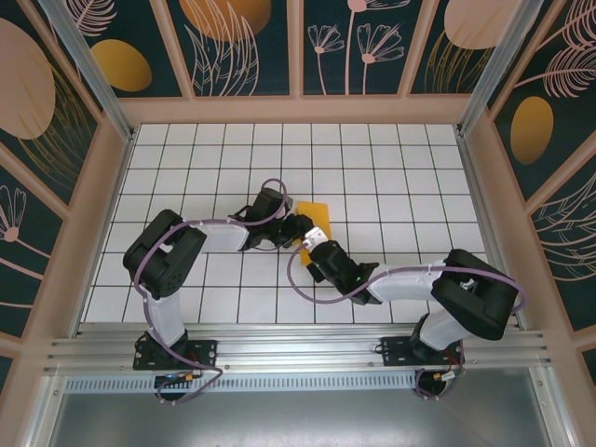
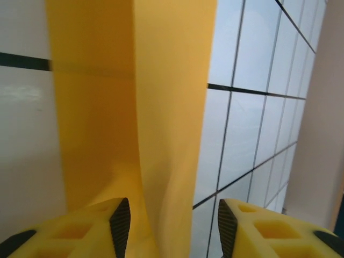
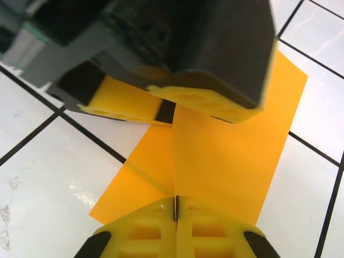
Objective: Fold a paper plane with a square sheet of paper (pick it up from the middle)
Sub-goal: Fold the triangle a second time at the center of the table.
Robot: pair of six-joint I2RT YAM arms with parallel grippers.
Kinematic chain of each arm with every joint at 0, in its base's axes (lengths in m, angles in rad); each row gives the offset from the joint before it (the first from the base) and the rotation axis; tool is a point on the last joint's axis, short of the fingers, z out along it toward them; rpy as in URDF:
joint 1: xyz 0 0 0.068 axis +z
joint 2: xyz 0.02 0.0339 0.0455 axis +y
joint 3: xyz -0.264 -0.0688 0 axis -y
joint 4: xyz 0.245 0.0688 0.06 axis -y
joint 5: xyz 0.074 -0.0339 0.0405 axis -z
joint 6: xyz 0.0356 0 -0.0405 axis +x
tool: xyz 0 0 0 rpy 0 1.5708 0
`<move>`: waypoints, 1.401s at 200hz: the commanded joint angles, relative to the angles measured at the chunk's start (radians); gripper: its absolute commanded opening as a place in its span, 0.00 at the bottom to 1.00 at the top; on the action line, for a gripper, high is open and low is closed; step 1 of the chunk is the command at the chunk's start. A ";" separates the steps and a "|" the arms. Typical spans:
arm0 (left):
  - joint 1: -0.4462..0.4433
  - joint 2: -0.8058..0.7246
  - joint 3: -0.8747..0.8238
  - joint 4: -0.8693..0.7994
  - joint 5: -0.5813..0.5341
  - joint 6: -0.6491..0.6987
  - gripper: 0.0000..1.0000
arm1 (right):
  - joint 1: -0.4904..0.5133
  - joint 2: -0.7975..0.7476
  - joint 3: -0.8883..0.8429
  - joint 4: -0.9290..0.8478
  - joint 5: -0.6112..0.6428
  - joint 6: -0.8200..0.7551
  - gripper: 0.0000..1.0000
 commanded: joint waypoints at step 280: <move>-0.077 -0.048 -0.096 -0.006 -0.049 0.036 0.16 | -0.152 -0.072 0.031 -0.154 -0.317 0.707 0.00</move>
